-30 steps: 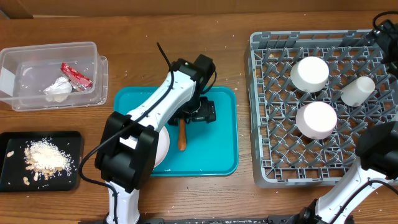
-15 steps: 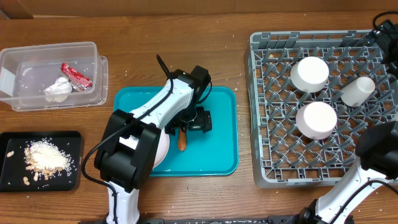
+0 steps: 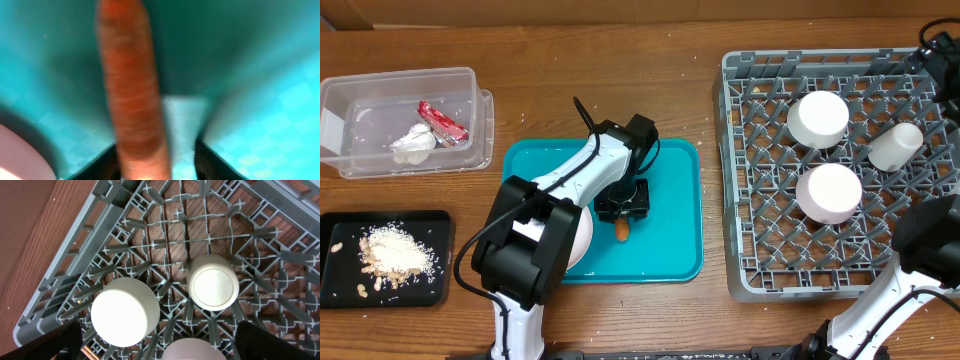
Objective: Sort waste into correct bins and load items into the dishwasher
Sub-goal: 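Move the left gripper over the tray and grasp the orange carrot, then carry the carrot left and drop it onto the black tray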
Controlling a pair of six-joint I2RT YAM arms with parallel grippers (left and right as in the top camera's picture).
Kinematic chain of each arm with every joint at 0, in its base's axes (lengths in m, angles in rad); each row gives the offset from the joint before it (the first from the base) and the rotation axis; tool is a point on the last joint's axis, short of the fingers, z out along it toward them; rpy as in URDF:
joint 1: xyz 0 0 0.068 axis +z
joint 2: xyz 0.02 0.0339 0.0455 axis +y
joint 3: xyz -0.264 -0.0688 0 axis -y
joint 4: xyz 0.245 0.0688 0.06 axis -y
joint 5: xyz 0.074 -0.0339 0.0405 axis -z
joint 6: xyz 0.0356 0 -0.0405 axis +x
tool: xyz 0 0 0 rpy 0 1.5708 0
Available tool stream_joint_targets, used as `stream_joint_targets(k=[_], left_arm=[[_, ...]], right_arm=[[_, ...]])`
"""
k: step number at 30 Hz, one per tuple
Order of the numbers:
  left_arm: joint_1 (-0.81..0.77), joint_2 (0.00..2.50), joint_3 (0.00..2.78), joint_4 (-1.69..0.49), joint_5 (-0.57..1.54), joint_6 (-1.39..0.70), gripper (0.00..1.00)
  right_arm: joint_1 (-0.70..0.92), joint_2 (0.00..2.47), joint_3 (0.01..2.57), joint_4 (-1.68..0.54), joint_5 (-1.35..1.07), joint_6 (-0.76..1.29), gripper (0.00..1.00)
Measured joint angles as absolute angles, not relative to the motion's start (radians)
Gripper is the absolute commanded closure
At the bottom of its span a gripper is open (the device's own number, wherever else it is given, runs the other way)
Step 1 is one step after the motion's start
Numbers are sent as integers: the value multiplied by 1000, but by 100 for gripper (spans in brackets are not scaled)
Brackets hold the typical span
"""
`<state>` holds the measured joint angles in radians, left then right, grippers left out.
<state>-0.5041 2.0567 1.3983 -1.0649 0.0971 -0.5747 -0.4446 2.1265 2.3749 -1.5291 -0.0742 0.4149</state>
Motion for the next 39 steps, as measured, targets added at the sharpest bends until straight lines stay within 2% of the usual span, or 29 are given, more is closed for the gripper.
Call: stream_joint_targets(k=[3,4,11,18,26,34,39], left_arm=[[-504,2057,1398,-1067,97,-574,90],[-504,2055,1399,-1069,98,-571,91],[-499,2055,1473,-1179,97,-569,96],[-418,2056,1762,-1447,41,-568,96],[-115,2056,1992,-1599,-34,-578,96],[276,2056,2010,-1608,-53,-663,95],[450,2056,2010,-1589,-62,-706,92]], right_arm=[[-445,2127,2375,-1529,-74,415,0],[-445,2127,2375,-1528,-74,415,0],[-445,2127,2375,-1529,-74,415,0],[-445,2127,2375,-1529,-74,414,0],[-445,2127,2375,-1529,-74,415,0],[-445,2127,2375,-1529,-74,415,0],[-445,2127,2375,-1528,-74,415,0]])
